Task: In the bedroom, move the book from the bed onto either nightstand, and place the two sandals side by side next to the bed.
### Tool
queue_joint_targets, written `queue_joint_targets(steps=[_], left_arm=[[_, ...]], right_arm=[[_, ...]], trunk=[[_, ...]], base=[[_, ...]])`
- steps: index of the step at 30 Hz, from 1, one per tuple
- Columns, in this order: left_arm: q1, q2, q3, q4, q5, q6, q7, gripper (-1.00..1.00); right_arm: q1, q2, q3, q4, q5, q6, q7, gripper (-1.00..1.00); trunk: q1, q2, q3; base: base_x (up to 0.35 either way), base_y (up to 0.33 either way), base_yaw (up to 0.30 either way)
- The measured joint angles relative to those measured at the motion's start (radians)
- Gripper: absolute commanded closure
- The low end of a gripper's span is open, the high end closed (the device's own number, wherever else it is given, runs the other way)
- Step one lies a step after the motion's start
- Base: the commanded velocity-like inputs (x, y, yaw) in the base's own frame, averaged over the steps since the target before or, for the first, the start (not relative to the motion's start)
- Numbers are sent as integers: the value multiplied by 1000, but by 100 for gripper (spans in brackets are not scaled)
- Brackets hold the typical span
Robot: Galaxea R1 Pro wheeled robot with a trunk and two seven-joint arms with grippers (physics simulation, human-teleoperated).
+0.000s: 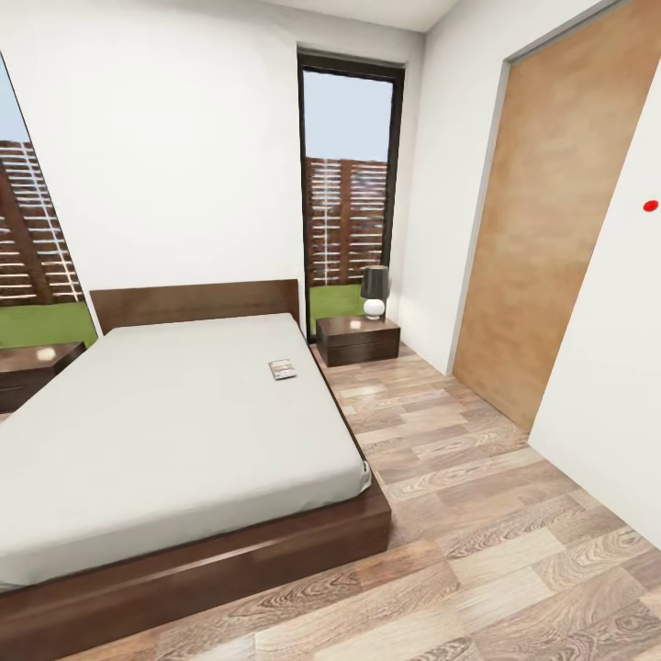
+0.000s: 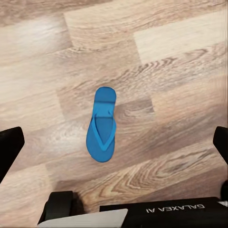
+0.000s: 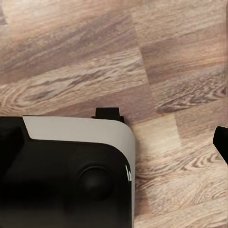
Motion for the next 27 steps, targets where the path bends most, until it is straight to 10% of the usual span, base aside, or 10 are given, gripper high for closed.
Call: queue_joint_targets(steps=[27], left_arm=[[-9, -3, -4, -1, 19, -70, -6, -100]], right_arm=[[-58, -6, -1, -74, 0, 1, -5, -100]], trunk=[[0, 0, 0]], base=[[0, 0, 0]])
